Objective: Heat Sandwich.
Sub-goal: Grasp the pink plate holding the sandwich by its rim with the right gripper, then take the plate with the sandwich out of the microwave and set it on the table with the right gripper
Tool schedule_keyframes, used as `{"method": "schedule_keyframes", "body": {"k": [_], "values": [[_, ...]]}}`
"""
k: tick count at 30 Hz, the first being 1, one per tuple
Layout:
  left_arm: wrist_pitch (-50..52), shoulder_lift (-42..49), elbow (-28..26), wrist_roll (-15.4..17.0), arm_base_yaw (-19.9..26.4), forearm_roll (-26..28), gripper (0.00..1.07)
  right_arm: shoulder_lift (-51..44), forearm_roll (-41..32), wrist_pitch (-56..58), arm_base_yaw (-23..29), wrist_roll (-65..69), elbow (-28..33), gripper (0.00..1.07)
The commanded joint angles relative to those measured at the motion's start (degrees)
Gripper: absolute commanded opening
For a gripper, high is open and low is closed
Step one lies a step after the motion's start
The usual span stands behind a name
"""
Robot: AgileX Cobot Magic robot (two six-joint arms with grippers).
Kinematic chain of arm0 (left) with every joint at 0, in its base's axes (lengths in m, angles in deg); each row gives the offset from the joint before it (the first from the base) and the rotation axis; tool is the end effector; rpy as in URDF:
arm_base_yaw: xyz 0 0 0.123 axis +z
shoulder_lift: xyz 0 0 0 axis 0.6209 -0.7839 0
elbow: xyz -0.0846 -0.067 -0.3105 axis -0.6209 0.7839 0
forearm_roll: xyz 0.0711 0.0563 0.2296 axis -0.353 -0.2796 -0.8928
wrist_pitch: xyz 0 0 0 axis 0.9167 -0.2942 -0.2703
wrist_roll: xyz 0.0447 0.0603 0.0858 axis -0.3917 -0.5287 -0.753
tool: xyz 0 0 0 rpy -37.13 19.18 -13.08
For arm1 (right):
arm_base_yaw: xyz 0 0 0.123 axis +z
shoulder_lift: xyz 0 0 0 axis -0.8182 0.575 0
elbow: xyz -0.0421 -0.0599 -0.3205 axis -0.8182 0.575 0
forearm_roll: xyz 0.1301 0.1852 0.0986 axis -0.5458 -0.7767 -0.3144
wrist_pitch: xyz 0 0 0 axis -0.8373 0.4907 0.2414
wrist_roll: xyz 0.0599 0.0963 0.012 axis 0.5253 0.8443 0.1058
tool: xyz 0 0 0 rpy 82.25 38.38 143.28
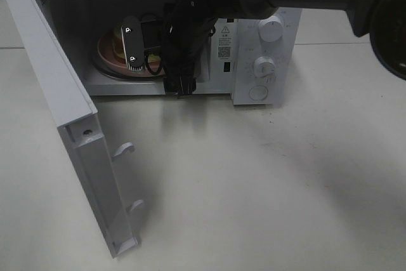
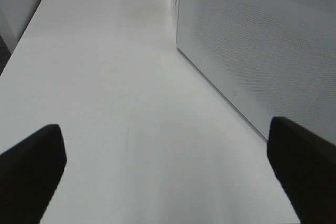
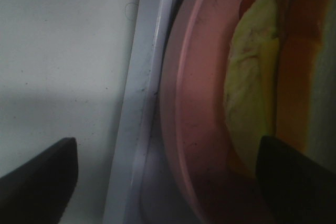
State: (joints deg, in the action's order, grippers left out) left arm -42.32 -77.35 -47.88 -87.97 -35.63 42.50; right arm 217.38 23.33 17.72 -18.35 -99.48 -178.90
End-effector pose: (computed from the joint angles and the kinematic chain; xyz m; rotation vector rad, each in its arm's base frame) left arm -0.0313 -0.0111 0.2675 0.0187 2.0059 -0.0449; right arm 0.4582 0.3290 0.1821 -1.9583 1.5141 -0.3445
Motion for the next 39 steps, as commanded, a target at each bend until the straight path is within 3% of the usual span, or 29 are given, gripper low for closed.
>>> {"method": "schedule_keyframes", "body": {"k": [1, 10, 18, 19, 21, 22, 23, 25, 39], "values": [[-0.06, 1.55, 0.17, 0.00, 0.00, -0.06, 1.01, 1.89, -1.03, 0.29, -0.57, -0.97, -2.46, 0.86], [-0.06, 1.55, 0.17, 0.00, 0.00, -0.23, 1.01, 5.56, -1.72, 1.89, -0.57, -1.15, -7.22, 0.82], [-0.06, 1.55, 0.17, 0.00, 0.00, -0.46, 1.01, 5.56, -1.72, 3.27, -0.57, -1.43, -7.22, 0.63], [-0.06, 1.55, 0.17, 0.00, 0.00, -0.46, 1.01, 5.56, -1.72, 3.38, -0.57, -1.66, -7.22, 0.59], [-0.06, 1.55, 0.17, 0.00, 0.00, -0.46, 1.01, 5.56, -1.72, 4.58, -0.57, -2.29, -7.22, 0.35], [-0.06, 1.55, 0.17, 0.00, 0.00, -0.46, 1.01, 5.56, -1.72, 4.58, -0.57, -2.29, -7.22, 0.35], [-0.06, 1.55, 0.17, 0.00, 0.00, -0.46, 1.01, 5.50, -1.72, 5.16, -0.57, -2.29, -7.22, 0.27], [-0.06, 1.55, 0.17, 0.00, 0.00, -0.46, 1.01, 5.39, -1.72, 6.76, -0.57, -2.35, -7.22, 0.00], [-0.06, 1.55, 0.17, 0.00, 0.00, -0.46, 1.01, 5.21, -5.96, 9.85, -0.57, -7.05, -7.22, 0.00]]}}
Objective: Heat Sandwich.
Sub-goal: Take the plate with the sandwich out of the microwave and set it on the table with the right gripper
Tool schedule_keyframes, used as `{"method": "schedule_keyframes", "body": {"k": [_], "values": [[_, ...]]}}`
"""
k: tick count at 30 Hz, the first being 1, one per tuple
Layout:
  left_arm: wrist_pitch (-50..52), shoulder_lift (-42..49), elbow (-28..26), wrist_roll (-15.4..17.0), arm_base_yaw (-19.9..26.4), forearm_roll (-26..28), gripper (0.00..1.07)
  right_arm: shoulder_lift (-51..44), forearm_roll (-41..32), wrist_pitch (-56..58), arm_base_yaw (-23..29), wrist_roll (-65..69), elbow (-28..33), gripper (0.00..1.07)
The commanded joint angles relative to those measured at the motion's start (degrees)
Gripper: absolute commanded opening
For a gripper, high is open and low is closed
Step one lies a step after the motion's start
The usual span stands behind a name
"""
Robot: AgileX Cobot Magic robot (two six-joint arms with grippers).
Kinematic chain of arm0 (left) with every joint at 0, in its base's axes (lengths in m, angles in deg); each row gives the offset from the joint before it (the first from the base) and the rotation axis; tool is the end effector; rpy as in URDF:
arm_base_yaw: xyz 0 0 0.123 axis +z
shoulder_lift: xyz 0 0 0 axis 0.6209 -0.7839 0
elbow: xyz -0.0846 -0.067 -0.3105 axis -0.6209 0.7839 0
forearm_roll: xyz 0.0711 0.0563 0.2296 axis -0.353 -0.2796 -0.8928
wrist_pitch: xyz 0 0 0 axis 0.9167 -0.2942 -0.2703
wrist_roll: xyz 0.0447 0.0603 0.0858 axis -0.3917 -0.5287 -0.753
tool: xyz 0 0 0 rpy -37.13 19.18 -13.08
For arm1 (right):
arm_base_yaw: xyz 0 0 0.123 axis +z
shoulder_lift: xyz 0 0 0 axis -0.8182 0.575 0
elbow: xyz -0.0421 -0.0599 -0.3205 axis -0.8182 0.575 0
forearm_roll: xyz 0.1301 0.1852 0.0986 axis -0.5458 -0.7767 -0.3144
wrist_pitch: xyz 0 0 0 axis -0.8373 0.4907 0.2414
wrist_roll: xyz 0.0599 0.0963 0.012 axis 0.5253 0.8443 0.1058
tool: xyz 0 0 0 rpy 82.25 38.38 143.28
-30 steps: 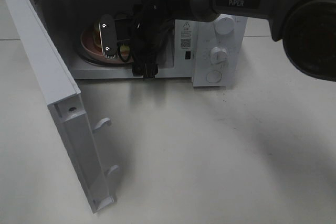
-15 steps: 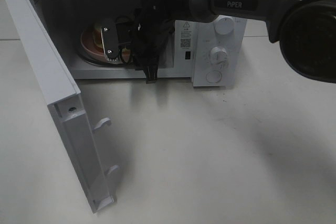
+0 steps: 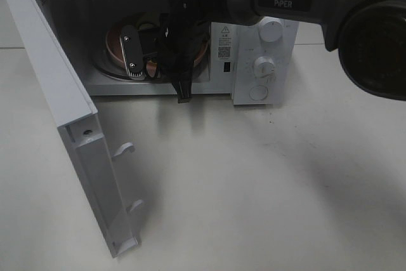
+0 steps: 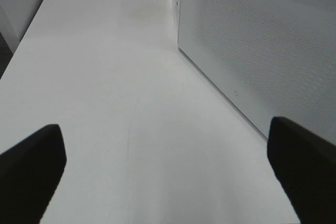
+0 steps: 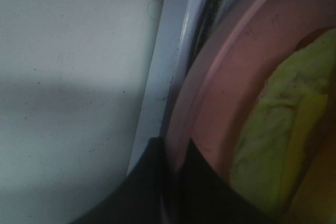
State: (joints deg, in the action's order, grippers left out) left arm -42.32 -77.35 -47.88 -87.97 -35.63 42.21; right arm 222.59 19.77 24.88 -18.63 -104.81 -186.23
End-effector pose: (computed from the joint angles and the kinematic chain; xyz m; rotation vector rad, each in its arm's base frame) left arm -0.0313 -0.0106 0.2675 0.0186 2.0062 -0.0389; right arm 0.4680 0.3359 0.1608 -2.0599 1.5295 -0.3069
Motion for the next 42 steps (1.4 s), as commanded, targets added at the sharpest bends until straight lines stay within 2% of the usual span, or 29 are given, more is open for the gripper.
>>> {"method": "schedule_keyframes", "body": {"k": [1, 3, 15, 24, 30, 42], "values": [[-0.06, 1.55, 0.17, 0.00, 0.00, -0.17, 1.01, 0.00, -2.41, 2.69, -0.29, -1.72, 0.11, 0.00], [-0.06, 1.55, 0.17, 0.00, 0.00, -0.17, 1.01, 0.00, -4.07, 3.50, -0.29, -4.13, 0.11, 0.00], [-0.06, 1.55, 0.17, 0.00, 0.00, -0.17, 1.01, -3.50, -3.55, 2.18, -0.29, -9.57, 3.72, 0.00], [-0.06, 1.55, 0.17, 0.00, 0.00, -0.17, 1.01, -7.85, -4.01, 0.63, -0.29, -16.73, 9.11, 0.00], [-0.06, 1.55, 0.17, 0.00, 0.00, -0.17, 1.01, -11.69, -6.93, 0.17, -0.29, -22.63, 12.72, 0.00], [-0.06, 1.55, 0.17, 0.00, 0.00, -0.17, 1.01, -18.16, -8.71, 0.29, -0.29, -27.79, 19.31, 0.00]]}}
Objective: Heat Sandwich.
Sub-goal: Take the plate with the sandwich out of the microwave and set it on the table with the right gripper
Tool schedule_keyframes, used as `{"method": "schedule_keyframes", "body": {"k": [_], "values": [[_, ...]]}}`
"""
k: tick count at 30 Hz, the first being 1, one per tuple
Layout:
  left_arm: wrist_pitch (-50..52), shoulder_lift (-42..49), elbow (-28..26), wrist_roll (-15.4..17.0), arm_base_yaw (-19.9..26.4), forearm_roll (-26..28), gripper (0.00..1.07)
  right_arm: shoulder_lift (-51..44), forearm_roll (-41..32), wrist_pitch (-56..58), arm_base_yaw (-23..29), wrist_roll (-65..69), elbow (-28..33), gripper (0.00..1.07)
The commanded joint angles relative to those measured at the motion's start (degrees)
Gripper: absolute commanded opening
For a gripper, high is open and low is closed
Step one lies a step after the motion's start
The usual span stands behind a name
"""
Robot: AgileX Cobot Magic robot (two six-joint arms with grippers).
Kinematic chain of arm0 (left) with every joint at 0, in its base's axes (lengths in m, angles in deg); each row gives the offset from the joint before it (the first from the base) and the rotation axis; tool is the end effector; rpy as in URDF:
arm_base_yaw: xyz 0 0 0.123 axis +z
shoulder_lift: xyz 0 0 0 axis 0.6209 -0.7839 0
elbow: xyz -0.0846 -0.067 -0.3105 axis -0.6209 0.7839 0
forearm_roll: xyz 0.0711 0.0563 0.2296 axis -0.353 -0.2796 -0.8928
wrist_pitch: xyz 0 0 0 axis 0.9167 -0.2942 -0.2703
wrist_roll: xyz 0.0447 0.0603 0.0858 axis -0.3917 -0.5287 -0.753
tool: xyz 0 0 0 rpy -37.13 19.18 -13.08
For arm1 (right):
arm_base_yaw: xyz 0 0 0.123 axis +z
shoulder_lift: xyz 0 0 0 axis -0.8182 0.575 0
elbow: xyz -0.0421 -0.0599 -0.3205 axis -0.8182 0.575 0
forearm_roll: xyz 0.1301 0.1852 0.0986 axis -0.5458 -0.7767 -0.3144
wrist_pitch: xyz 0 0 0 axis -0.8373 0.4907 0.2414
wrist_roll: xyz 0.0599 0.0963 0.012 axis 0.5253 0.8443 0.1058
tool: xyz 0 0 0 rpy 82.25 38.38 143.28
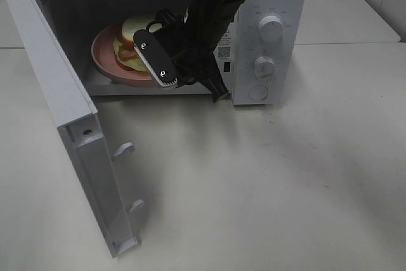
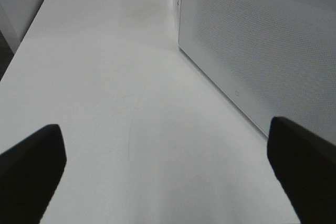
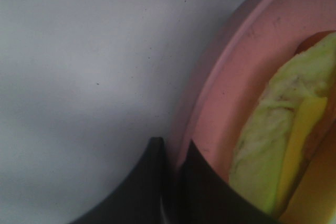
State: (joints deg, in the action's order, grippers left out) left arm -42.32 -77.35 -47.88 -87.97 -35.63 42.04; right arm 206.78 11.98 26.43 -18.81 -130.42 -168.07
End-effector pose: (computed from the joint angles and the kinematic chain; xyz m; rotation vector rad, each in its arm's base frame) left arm -0.0313 -0.0103 0.2674 0.0185 2.0064 -0.0354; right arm 0.4068 0.3009 0.2134 -2.3670 1.1664 -0.2970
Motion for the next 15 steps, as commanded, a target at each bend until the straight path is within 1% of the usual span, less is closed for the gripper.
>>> {"method": "schedule_keyframes", "body": {"k": [1, 8, 9, 10, 12, 13, 15], "values": [[-0.06, 1.55, 0.17, 0.00, 0.00, 0.00, 1.01, -2.75, -0.92, -1.26, -0.11, -2.46, 1.66, 0.00], [-0.06, 1.55, 0.17, 0.00, 0.00, 0.00, 1.01, -6.88, -1.03, -2.41, -0.06, -5.10, 7.73, 0.00], [-0.06, 1.55, 0.17, 0.00, 0.00, 0.00, 1.01, -8.08, -1.66, -2.86, -0.06, -6.02, 9.85, 0.00], [-0.06, 1.55, 0.17, 0.00, 0.00, 0.00, 1.01, -8.08, -1.66, -2.86, -0.06, -6.02, 9.85, 0.00], [-0.06, 1.55, 0.17, 0.00, 0.00, 0.00, 1.01, -9.51, -2.86, -3.15, 0.06, -7.28, 12.20, 0.00], [-0.06, 1.55, 0.17, 0.00, 0.00, 0.00, 1.01, -10.89, -3.61, -4.18, 0.06, -7.79, 14.38, 0.00], [-0.06, 1.55, 0.17, 0.00, 0.00, 0.00, 1.01, -11.63, -3.84, -4.35, 0.06, -7.79, 15.47, 0.00]]}}
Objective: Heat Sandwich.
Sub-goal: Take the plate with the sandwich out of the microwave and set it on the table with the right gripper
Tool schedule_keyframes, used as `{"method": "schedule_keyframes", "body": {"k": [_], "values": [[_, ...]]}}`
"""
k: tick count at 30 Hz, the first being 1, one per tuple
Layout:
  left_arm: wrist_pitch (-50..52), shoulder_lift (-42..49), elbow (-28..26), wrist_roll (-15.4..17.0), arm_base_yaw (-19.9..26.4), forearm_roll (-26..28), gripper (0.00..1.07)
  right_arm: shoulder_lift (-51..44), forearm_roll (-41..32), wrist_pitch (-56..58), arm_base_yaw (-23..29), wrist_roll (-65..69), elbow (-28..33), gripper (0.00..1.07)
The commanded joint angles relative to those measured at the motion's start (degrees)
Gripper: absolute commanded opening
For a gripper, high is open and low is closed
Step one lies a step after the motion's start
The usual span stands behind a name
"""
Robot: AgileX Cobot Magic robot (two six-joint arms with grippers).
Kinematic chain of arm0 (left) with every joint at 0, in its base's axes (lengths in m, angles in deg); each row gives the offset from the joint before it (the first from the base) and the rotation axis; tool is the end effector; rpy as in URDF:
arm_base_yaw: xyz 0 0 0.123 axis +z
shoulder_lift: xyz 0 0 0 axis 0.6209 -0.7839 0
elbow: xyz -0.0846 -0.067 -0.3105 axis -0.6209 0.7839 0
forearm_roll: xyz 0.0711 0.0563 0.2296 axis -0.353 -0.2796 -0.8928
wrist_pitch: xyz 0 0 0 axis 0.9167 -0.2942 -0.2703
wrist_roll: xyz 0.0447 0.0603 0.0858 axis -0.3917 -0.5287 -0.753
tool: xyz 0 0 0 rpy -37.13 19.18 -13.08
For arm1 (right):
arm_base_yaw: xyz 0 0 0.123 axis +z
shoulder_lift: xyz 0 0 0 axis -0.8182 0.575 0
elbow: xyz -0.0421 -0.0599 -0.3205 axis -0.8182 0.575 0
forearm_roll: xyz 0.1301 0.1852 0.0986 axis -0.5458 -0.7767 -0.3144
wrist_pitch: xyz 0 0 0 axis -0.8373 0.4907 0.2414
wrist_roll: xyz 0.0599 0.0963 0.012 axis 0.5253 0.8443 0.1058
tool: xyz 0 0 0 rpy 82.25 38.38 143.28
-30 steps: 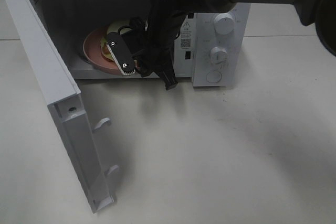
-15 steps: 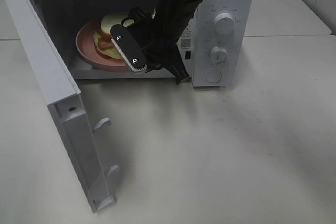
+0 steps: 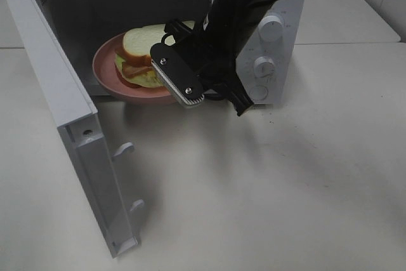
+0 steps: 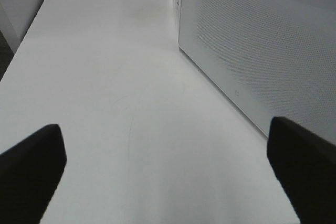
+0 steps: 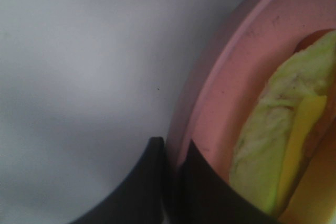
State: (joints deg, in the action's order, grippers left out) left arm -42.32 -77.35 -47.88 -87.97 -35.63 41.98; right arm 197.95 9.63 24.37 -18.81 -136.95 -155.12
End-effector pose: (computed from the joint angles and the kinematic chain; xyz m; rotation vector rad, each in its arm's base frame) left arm -0.0313 -0.0102 0.2674 0.0185 2.0064 -0.0342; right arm 0.3648 0.2735 0.2238 -2.4423 1.0764 -0.2753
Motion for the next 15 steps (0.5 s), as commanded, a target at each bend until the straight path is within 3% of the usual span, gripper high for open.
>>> {"method": "schedule_keyframes", "body": {"k": [1, 15], "values": [[-0.06, 1.55, 0.17, 0.00, 0.00, 0.06, 1.01, -3.38, -1.49, -2.29, 0.06, -1.26, 3.38, 0.00], [-0.06, 1.55, 0.17, 0.00, 0.00, 0.06, 1.01, -16.04, -1.09, -4.81, 0.74, 1.38, 18.22, 0.00]]}}
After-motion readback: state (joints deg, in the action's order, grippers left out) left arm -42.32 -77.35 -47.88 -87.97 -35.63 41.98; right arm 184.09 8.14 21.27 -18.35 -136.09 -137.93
